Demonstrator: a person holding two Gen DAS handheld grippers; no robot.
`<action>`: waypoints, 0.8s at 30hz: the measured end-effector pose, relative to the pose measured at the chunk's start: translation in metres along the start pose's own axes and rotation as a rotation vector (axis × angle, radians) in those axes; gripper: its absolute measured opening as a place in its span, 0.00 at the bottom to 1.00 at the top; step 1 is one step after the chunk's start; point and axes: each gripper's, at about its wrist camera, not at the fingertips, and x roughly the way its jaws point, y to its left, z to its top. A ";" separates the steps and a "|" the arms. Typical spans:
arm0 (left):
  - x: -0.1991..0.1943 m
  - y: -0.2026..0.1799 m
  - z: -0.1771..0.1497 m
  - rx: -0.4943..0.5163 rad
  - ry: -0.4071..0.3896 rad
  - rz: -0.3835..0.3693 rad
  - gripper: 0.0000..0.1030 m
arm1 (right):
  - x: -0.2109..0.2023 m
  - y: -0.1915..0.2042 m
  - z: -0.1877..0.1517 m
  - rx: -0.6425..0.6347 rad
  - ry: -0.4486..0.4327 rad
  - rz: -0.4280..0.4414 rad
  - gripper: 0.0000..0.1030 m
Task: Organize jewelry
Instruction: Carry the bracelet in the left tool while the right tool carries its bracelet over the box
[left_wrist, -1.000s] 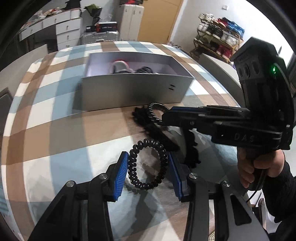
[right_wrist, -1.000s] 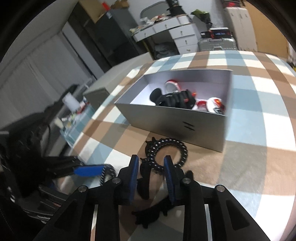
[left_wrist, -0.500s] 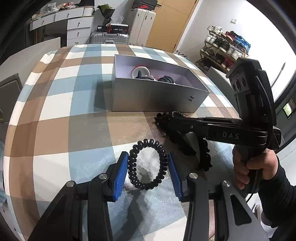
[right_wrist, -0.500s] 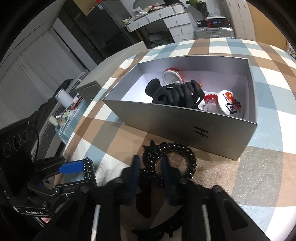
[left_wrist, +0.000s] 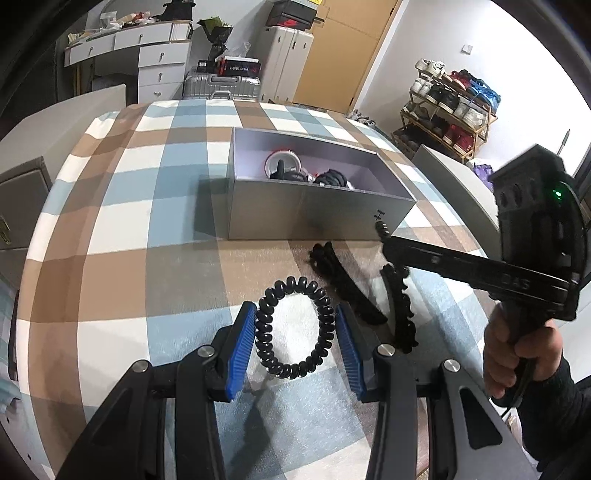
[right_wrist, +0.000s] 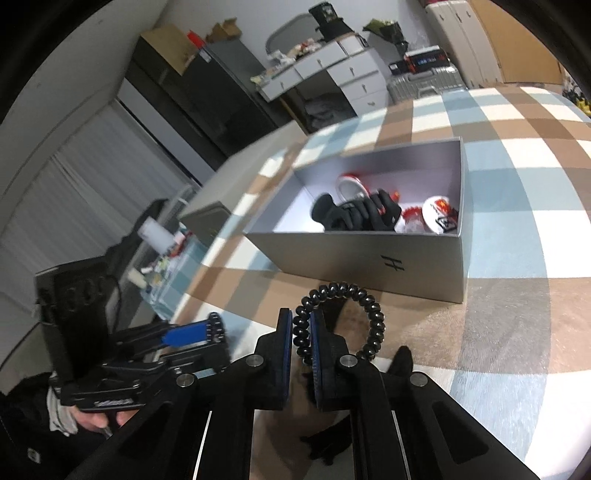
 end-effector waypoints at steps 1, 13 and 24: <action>-0.001 -0.002 0.002 0.001 -0.004 0.004 0.36 | -0.002 0.002 0.000 -0.003 -0.008 0.003 0.09; -0.007 -0.019 0.054 0.047 -0.095 -0.017 0.36 | -0.047 0.020 0.034 -0.065 -0.168 0.072 0.09; 0.019 -0.023 0.096 0.061 -0.102 -0.035 0.36 | -0.043 0.005 0.078 -0.095 -0.199 0.057 0.09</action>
